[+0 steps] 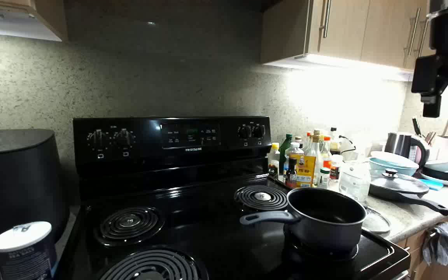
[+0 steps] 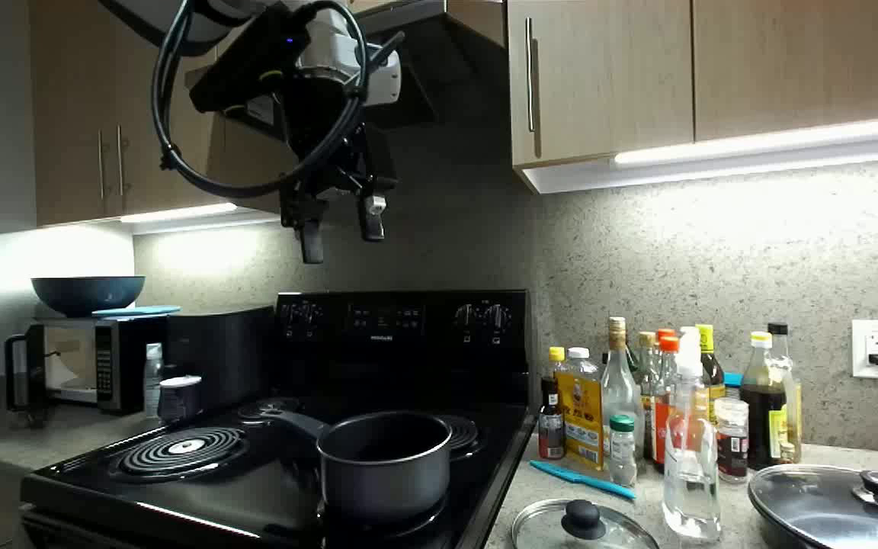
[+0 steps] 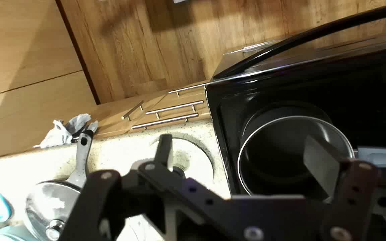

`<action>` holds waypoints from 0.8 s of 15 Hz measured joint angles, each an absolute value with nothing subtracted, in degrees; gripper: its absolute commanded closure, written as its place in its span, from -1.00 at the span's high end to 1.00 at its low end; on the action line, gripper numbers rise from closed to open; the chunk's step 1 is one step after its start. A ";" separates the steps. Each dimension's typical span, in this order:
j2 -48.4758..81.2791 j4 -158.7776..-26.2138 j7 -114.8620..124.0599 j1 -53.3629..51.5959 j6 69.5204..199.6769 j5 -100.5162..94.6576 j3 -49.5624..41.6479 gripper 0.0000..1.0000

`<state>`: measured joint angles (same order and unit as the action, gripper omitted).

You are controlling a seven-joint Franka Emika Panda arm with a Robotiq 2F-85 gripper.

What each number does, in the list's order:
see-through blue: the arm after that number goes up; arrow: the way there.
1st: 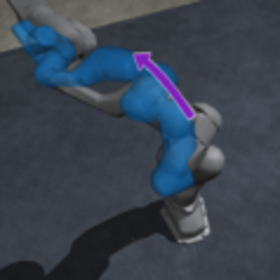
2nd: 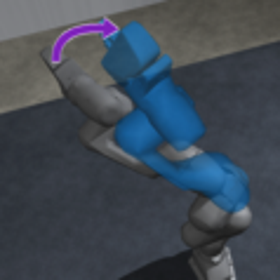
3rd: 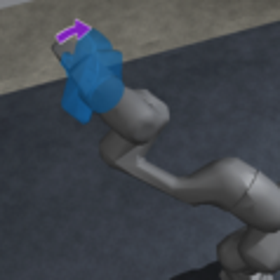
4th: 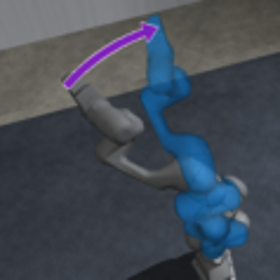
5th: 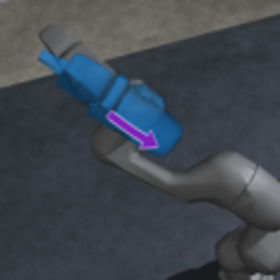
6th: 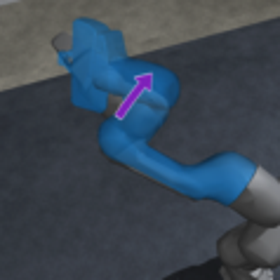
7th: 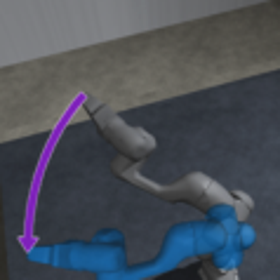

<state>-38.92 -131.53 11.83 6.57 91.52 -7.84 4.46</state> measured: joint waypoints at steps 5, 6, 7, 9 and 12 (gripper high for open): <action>-38.92 -131.53 11.83 6.57 91.52 -7.84 4.46 1.00; -38.92 -131.53 11.83 6.57 91.52 -7.84 4.46 1.00; -38.92 -131.53 11.83 6.57 91.52 -7.84 4.46 1.00; -38.92 -131.53 11.83 6.49 91.52 -7.84 4.39 1.00; -37.84 -131.25 12.20 6.46 91.62 -7.84 3.82 1.00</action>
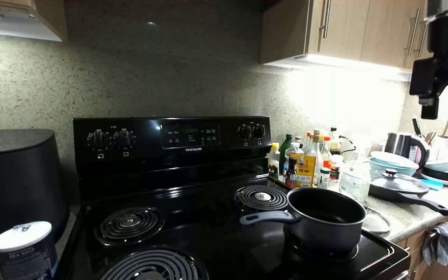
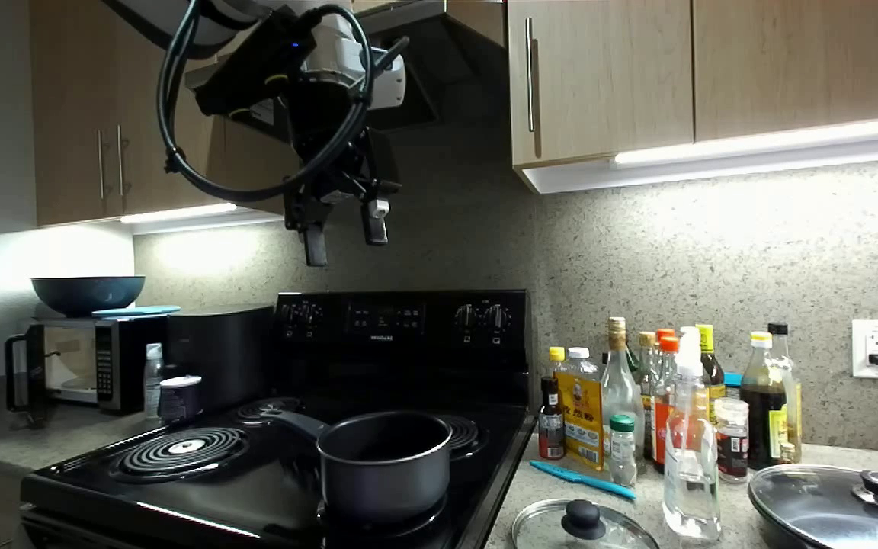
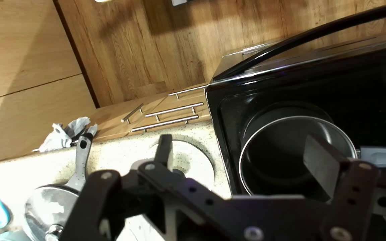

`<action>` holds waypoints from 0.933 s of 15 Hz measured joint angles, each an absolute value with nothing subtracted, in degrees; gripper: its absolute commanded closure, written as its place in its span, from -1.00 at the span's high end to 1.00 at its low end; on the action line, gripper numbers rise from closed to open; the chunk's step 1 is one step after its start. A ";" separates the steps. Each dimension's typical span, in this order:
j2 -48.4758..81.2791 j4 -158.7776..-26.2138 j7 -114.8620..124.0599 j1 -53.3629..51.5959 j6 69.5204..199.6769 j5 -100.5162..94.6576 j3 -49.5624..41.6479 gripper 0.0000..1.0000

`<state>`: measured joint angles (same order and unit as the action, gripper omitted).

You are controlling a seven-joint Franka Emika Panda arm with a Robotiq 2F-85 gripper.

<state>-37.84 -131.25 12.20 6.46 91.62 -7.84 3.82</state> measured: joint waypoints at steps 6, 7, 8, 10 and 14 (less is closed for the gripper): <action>-27.46 -127.80 19.51 8.93 92.72 -7.89 1.31 1.00; -25.41 -126.81 20.21 9.32 92.34 -7.88 0.79 1.00; -23.56 -125.82 20.64 9.46 91.76 -7.88 0.39 1.00; -21.99 -125.15 20.68 9.42 91.78 -7.88 0.05 1.00; -22.64 -125.15 20.68 9.21 91.77 -7.88 0.06 1.00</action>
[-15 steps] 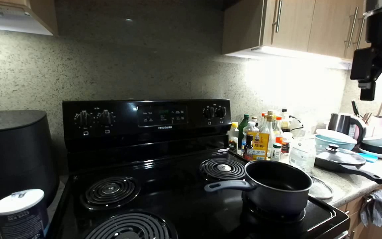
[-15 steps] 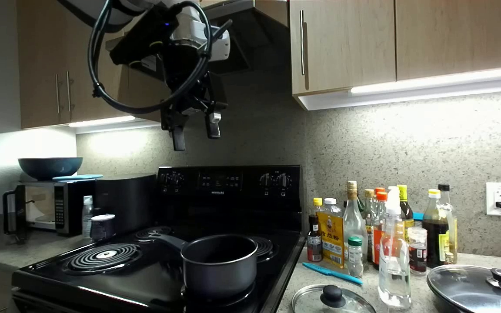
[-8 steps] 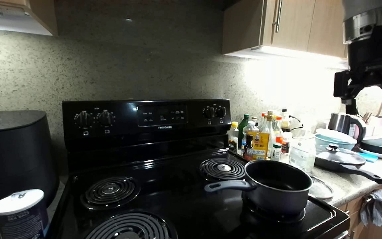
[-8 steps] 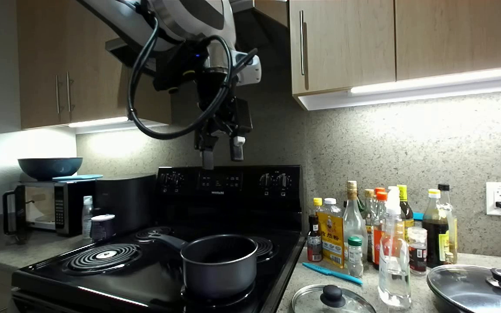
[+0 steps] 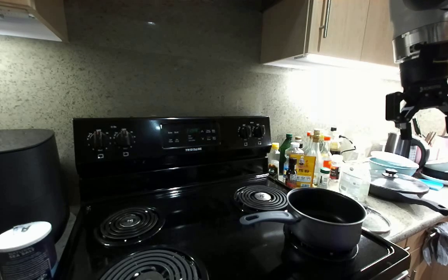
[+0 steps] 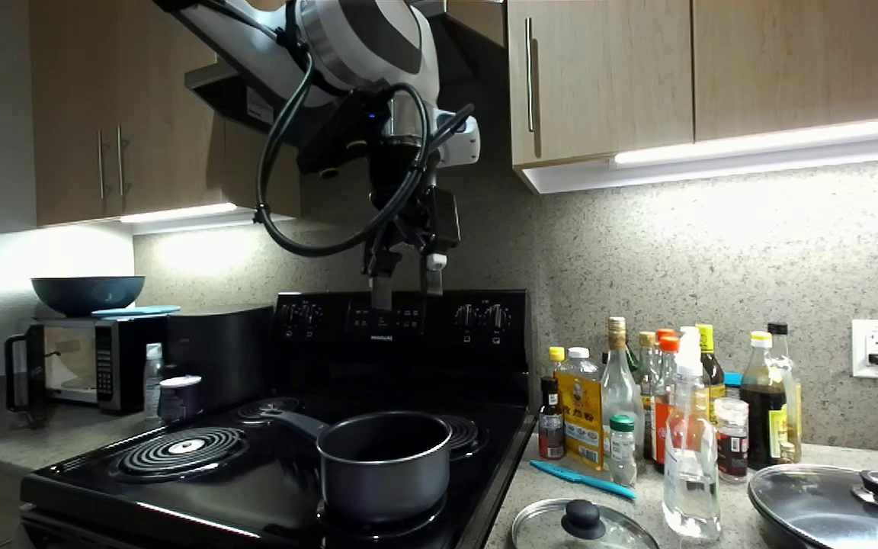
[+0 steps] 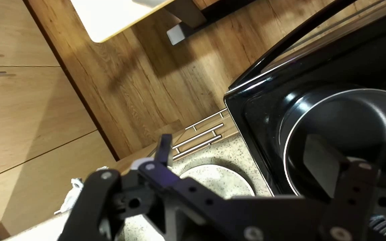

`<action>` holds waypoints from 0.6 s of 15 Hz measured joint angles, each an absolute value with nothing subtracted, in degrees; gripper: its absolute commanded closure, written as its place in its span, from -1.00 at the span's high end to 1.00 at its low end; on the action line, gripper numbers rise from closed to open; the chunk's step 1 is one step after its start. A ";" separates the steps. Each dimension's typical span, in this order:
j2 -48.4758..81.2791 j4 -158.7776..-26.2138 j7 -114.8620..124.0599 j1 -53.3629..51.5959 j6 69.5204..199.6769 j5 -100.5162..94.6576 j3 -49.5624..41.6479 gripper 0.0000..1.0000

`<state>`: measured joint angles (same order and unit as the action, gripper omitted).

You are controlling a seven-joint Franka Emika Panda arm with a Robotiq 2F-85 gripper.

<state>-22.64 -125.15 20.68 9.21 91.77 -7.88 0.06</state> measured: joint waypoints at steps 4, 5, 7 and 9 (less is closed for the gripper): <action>-19.93 -123.38 22.44 9.24 91.77 -7.47 -0.36 1.00; -18.06 -122.30 23.53 9.28 91.70 -7.36 -0.62 1.00; -13.42 -119.78 25.68 9.38 91.48 -7.13 -1.43 1.00; -8.30 -116.77 27.71 9.46 90.95 -6.71 -2.58 1.00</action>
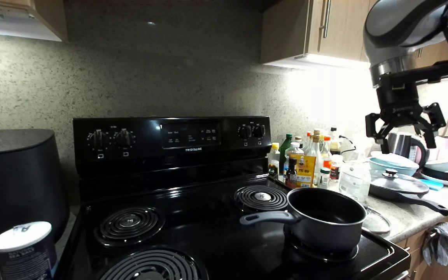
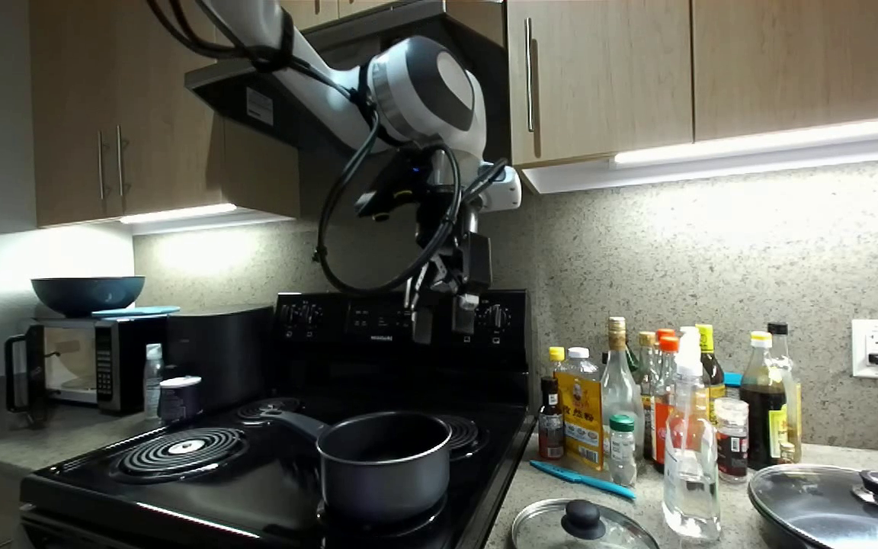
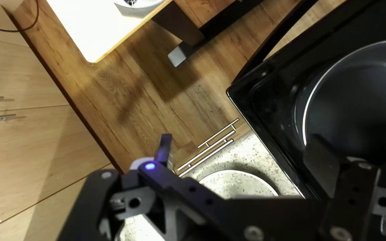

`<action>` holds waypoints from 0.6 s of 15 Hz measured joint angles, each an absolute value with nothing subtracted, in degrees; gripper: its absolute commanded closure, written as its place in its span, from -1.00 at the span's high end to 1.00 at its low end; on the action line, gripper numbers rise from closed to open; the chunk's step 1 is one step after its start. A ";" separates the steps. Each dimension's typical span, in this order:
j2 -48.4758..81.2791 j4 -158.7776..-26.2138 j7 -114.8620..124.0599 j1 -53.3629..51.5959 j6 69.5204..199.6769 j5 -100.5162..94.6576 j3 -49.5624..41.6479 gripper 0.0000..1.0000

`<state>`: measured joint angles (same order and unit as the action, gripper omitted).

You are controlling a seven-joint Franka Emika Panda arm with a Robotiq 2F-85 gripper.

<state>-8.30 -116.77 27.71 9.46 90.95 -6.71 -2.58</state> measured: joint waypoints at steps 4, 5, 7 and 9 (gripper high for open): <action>0.74 -109.98 30.66 9.47 87.73 -4.23 -5.19 1.00; 2.38 -108.50 30.95 9.48 86.74 -3.78 -5.59 1.00; 4.23 -106.75 31.02 9.47 85.88 -3.54 -5.90 1.00; 4.54 -106.30 31.08 9.44 85.64 -3.52 -5.90 1.00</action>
